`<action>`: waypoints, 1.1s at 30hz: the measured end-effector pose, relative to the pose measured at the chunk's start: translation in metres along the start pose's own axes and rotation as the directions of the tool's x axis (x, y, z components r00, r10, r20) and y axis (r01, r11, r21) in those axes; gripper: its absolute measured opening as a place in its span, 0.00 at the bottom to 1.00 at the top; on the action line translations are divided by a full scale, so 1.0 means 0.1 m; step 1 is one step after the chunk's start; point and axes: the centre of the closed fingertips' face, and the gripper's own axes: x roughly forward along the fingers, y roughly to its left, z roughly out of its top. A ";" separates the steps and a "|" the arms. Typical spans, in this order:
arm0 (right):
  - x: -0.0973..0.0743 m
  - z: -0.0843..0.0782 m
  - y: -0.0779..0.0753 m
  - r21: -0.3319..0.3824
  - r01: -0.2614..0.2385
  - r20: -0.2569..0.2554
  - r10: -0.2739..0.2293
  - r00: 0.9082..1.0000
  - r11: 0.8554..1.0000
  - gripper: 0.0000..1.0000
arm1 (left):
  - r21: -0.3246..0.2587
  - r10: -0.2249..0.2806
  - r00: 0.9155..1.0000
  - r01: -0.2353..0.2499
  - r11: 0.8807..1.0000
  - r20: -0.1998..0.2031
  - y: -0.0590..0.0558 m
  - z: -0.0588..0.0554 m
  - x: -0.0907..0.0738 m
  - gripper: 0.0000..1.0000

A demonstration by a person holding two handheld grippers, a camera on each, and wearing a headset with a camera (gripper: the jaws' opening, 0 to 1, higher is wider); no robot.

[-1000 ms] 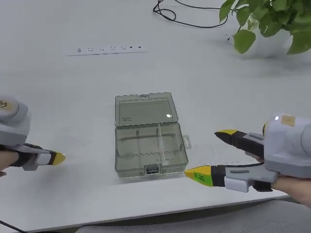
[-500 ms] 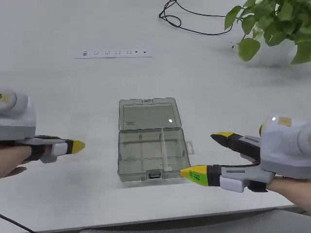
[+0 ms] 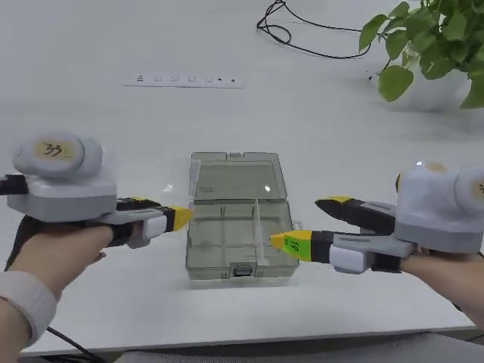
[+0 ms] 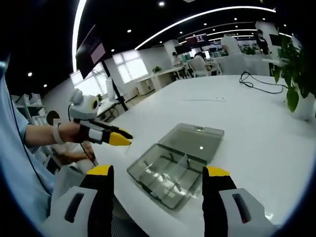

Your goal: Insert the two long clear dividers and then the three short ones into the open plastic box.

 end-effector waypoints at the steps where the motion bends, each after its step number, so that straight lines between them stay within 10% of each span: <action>1: 0.03 0.02 0.02 0.020 -0.002 0.005 0.002 1.000 1.000 0.72 | -0.002 -0.002 1.000 0.002 1.000 0.010 -0.04 0.00 0.00 0.30; 12: 0.29 0.24 0.20 0.164 -0.080 0.036 0.075 0.997 0.983 0.51 | 0.006 -0.024 0.997 0.024 1.000 0.071 -0.30 -0.01 0.04 0.30; 16: 0.36 0.31 0.24 0.164 -0.068 0.049 0.061 0.997 0.984 0.32 | -0.006 -0.028 0.996 0.029 1.000 0.080 -0.36 -0.02 0.06 0.30; 33: 0.61 0.29 0.34 0.305 -0.063 0.018 0.061 0.998 0.950 0.08 | -0.038 -0.037 0.989 0.043 0.998 0.145 -0.53 0.02 0.11 0.30</action>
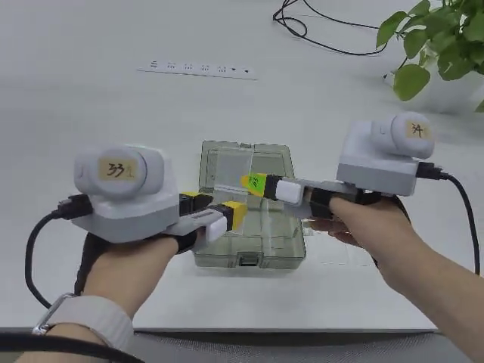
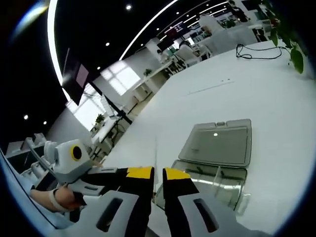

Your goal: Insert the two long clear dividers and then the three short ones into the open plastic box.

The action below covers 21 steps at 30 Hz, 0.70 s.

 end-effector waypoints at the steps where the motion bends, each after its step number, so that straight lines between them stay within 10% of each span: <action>1: 0.00 0.00 0.01 -0.004 -0.001 -0.004 0.001 1.000 1.000 0.08 | -0.001 0.001 1.000 -0.001 1.000 0.002 0.00 0.00 0.00 0.30; 21: 0.04 -0.06 0.04 -0.072 0.034 -0.095 -0.041 0.995 0.997 0.02 | -0.088 -0.025 0.999 0.028 0.996 0.038 -0.01 -0.05 0.04 0.30</action>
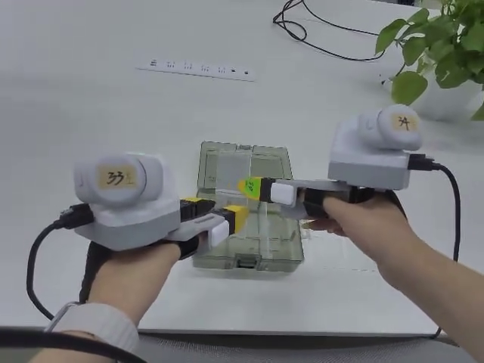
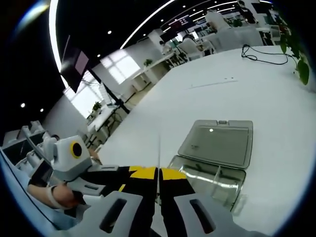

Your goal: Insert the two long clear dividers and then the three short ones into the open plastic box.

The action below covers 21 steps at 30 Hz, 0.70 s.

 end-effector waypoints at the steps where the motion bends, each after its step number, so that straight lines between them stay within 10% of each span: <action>1: 0.00 0.00 0.00 0.005 0.004 -0.001 -0.004 1.000 1.000 0.02 | -0.008 -0.002 1.000 0.002 1.000 0.006 0.00 0.01 0.00 0.30; 10: 0.01 0.05 -0.01 -0.007 0.027 -0.044 -0.027 0.999 1.000 0.02 | -0.020 -0.039 0.999 0.039 0.999 0.037 0.00 0.04 0.01 0.30; 21: -0.02 0.09 -0.02 0.010 0.072 -0.088 -0.071 0.994 0.997 0.02 | 0.213 -0.134 0.991 0.127 0.969 0.017 0.00 0.05 -0.03 0.46</action>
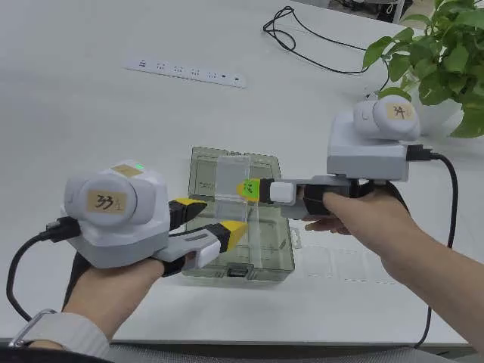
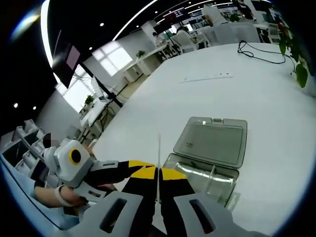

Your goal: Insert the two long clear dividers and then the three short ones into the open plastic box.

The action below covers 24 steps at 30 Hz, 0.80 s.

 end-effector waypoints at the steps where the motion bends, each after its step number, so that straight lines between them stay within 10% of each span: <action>1: -0.01 -0.01 0.00 0.013 0.000 -0.017 0.000 1.000 1.000 0.02 | 0.027 -0.020 1.000 0.020 0.999 0.009 0.00 0.02 -0.01 0.49; 13: -0.07 -0.01 -0.08 0.040 0.090 -0.137 -0.084 0.987 0.995 0.02 | 0.274 -0.148 0.989 0.143 0.951 -0.005 0.13 0.03 -0.14 1.00; 18: -0.02 -0.01 -0.16 0.044 0.130 -0.200 -0.119 0.973 0.990 0.02 | 0.370 -0.191 0.980 0.199 0.908 -0.057 0.18 -0.03 -0.19 1.00; 24: 0.02 -0.01 -0.24 0.166 0.187 -0.278 -0.136 0.951 0.968 0.02 | 0.384 -0.192 0.980 0.198 0.902 -0.055 0.25 -0.01 -0.22 1.00</action>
